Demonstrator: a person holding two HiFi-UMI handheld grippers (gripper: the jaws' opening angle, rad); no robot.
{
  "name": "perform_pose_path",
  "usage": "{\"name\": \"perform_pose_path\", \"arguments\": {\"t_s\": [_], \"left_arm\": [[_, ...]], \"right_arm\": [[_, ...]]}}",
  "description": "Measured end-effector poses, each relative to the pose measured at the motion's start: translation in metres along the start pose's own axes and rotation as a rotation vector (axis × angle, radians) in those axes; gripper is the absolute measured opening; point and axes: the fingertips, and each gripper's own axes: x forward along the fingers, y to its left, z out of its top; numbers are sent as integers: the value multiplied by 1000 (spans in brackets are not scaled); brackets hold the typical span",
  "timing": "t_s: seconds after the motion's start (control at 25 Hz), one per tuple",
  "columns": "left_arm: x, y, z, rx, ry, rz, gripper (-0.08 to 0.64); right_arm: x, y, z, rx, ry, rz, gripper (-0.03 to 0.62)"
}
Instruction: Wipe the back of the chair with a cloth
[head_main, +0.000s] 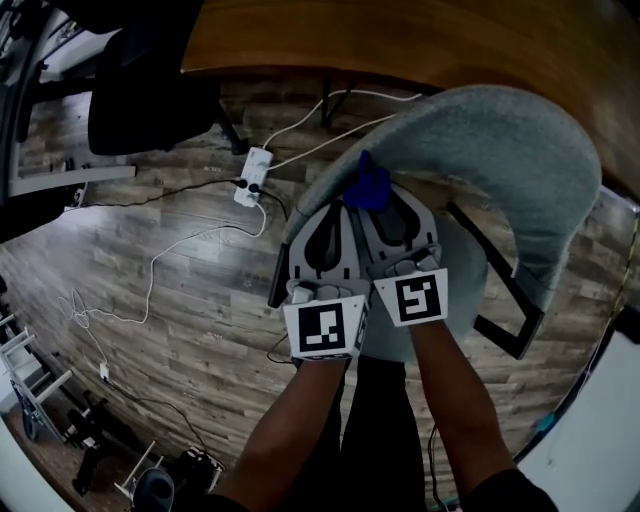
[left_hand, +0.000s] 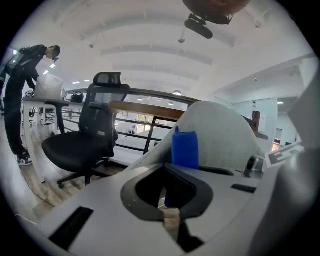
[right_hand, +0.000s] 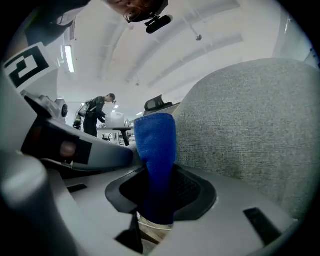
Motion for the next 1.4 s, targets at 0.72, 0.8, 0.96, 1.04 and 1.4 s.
{"name": "perform_pose_path", "arguments": {"t_s": [0.72, 0.8, 0.96, 1.04, 1.4], "left_arm": [[19, -13, -5, 62, -2, -65, 8], [23, -17, -4, 77, -5, -87, 8], [32, -26, -6, 107, -4, -130, 8], [36, -30, -8, 119, 0, -151, 8], [53, -44, -10, 171, -8, -254, 8]], "right_arm": [[9, -31, -3, 33, -27, -125, 127], [8, -35, -3, 34, -29, -147, 127], [3, -50, -6, 42, -23, -211, 127], [1, -55, -7, 38, -21, -230, 127], [-16, -90, -14, 68, -7, -335, 127]]}}
